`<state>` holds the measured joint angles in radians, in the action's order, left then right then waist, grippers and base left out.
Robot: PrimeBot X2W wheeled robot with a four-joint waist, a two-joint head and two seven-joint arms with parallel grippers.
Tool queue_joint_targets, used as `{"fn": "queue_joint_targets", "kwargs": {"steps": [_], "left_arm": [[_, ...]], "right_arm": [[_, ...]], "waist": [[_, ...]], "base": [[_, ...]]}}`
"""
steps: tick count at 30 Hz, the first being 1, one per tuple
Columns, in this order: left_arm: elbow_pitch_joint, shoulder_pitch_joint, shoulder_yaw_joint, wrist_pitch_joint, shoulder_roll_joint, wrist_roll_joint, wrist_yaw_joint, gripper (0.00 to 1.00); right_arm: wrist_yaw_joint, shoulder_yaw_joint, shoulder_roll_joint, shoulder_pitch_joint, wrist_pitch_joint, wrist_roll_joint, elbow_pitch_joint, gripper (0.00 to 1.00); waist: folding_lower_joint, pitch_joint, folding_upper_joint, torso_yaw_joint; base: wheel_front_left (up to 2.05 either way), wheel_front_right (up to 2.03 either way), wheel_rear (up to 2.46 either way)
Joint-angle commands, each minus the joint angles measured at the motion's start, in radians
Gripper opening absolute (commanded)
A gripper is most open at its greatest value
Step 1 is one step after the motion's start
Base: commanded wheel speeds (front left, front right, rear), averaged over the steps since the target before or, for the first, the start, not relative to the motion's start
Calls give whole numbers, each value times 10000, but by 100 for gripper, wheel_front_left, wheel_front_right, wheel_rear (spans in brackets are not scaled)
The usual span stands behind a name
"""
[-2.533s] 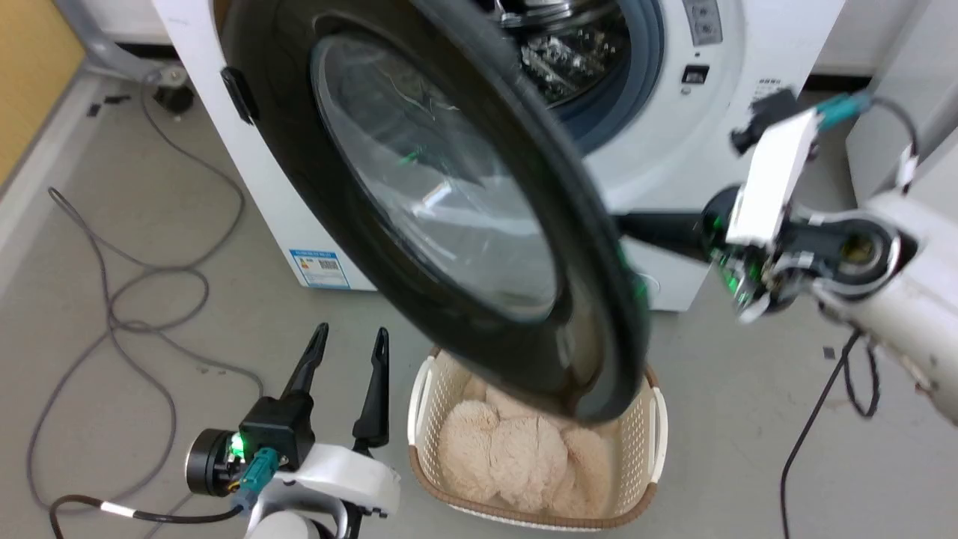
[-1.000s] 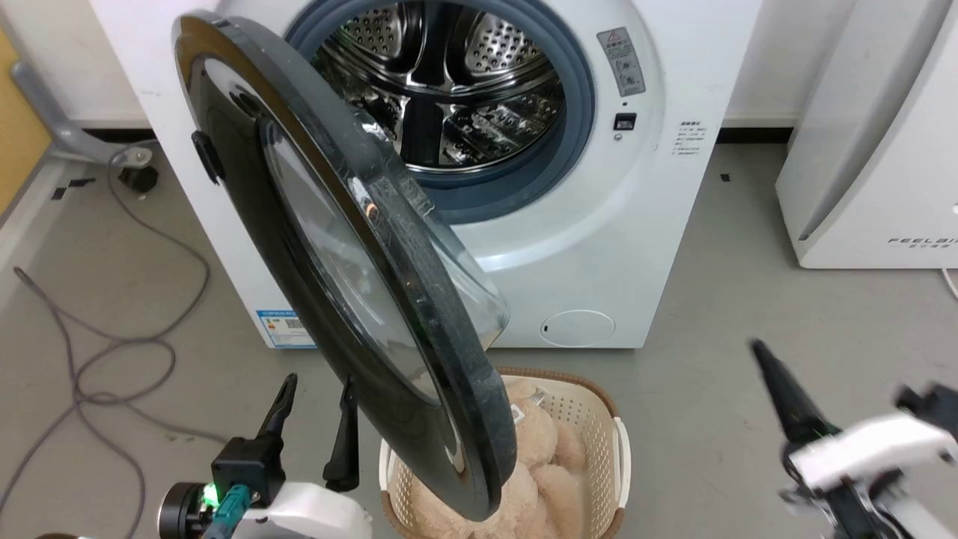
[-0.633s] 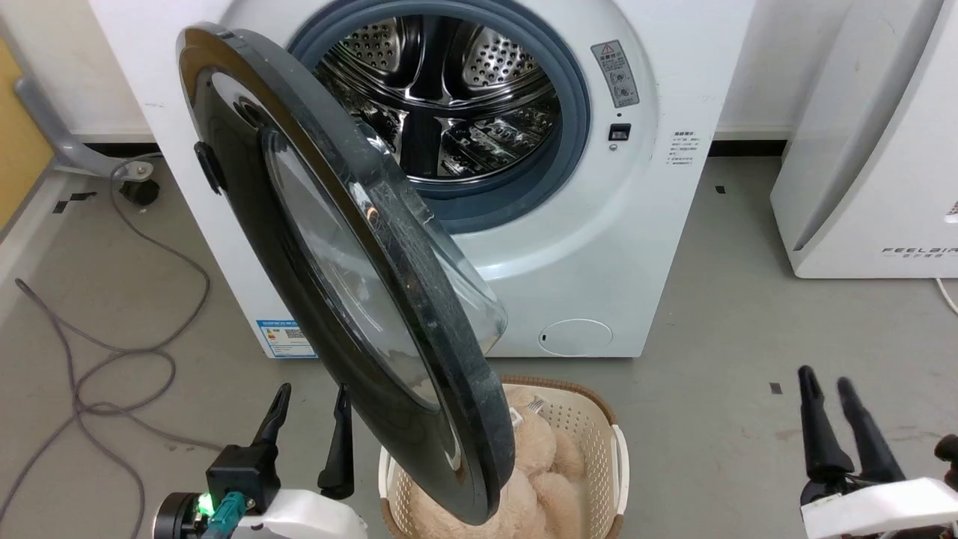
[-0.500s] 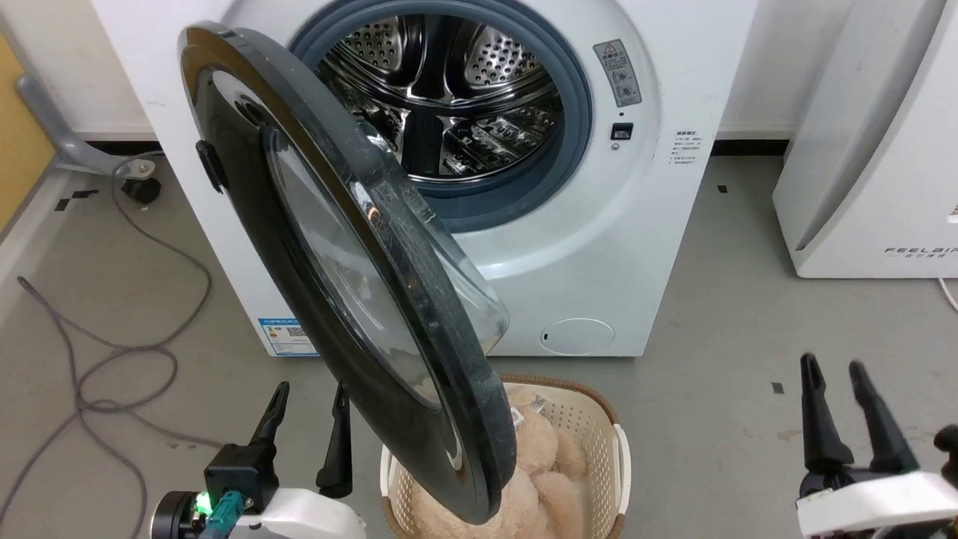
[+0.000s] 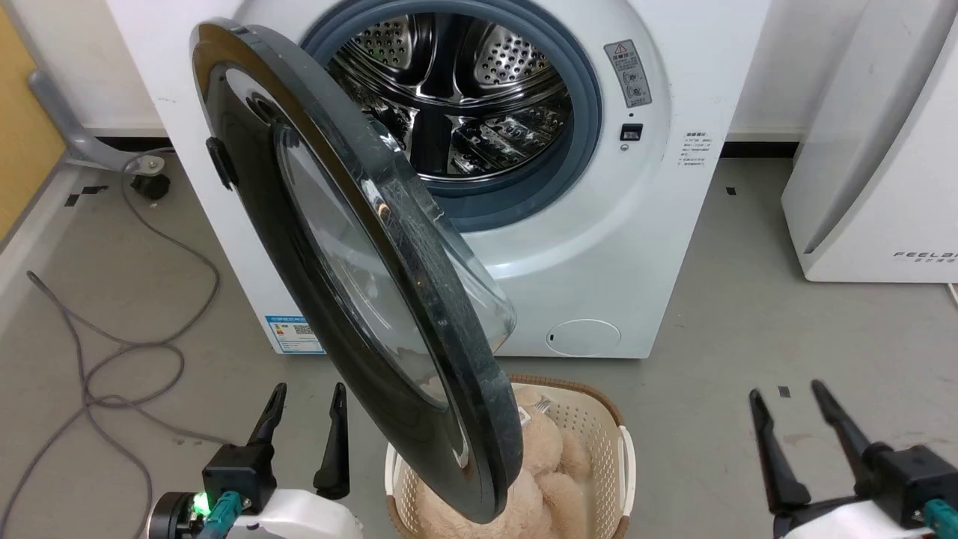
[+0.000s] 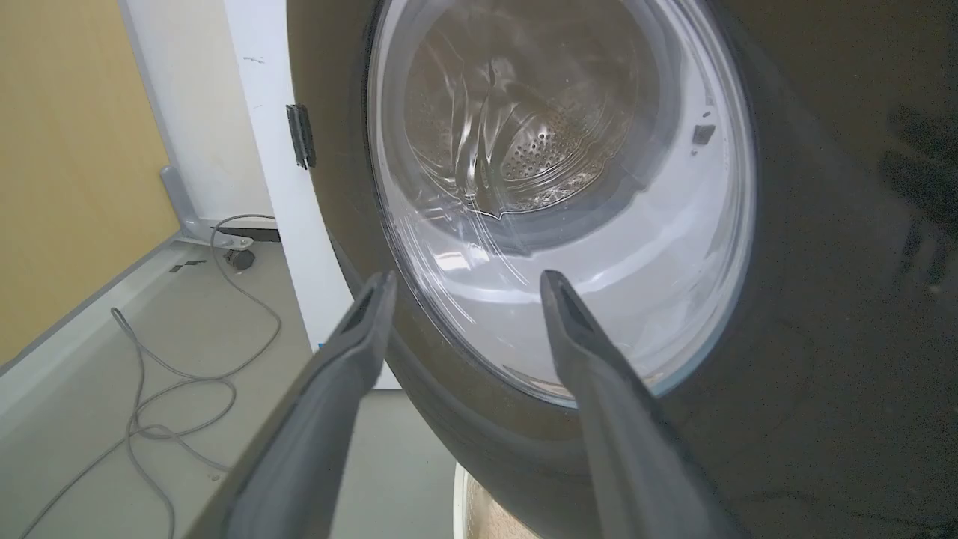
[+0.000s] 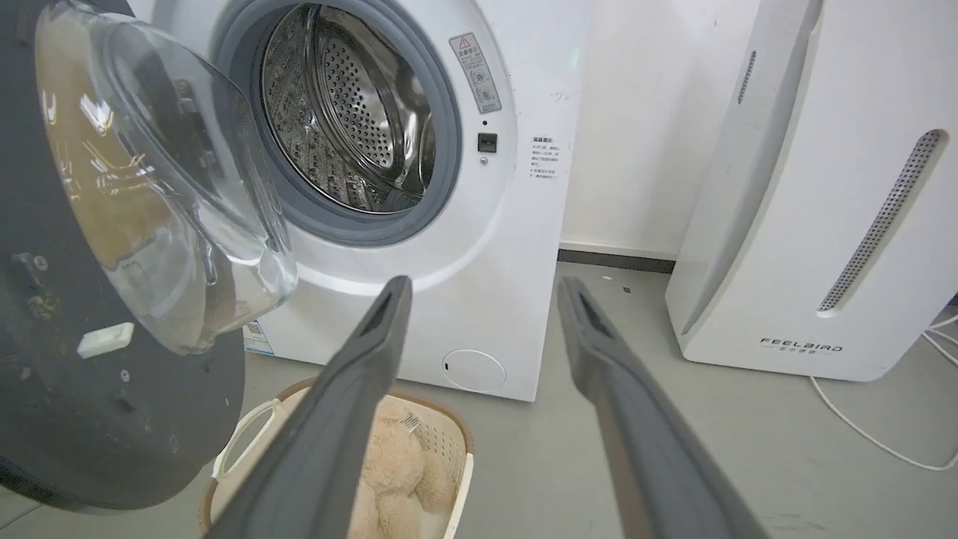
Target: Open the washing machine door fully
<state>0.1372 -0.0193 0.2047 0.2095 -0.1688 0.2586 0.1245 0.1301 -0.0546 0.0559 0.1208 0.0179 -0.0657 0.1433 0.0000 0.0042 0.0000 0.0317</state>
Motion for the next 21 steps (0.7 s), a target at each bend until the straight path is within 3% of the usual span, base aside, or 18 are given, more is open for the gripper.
{"fn": "queue_joint_targets", "kwargs": {"steps": [1, 5, 6, 7, 8, 9, 21], "left_arm": [[20, -1, -5, -32, -31, 54, 75, 100], [31, -14, 18, -43, -55, 70, 98, 100], [35, -15, 24, -46, -61, 80, 98, 46], [38, -16, 33, -50, -67, 89, 95, 24], [40, -18, 42, -52, -73, 96, 93, 9], [41, -19, 53, -55, -79, 101, 92, 0], [-238, -46, 159, -70, -156, 118, 146, 0]], "right_arm": [[6, 16, -53, 151, -35, 76, -4, 100], [6, 82, -54, 260, -64, 18, -133, 100], [6, 87, -54, 258, -72, -16, -166, 100], [6, 91, -55, 248, -69, -27, -188, 100], [6, 91, -55, 235, -53, -50, -202, 100], [6, 96, -55, 225, -46, -112, -224, 100], [6, 25, -56, 147, -75, -337, -381, 100]], "waist": [[0, -5, 0, 3], [0, -6, 0, -8], [0, -9, 0, -16], [0, -12, 0, -22], [0, -14, 0, -25], [0, -18, 0, -28], [0, -54, 0, -55]], "base": [[0, 0, 0], [0, 0, 0], [0, 0, 0], [0, 0, 0], [0, 0, 0], [0, 0, 0], [0, 0, 0]]}}
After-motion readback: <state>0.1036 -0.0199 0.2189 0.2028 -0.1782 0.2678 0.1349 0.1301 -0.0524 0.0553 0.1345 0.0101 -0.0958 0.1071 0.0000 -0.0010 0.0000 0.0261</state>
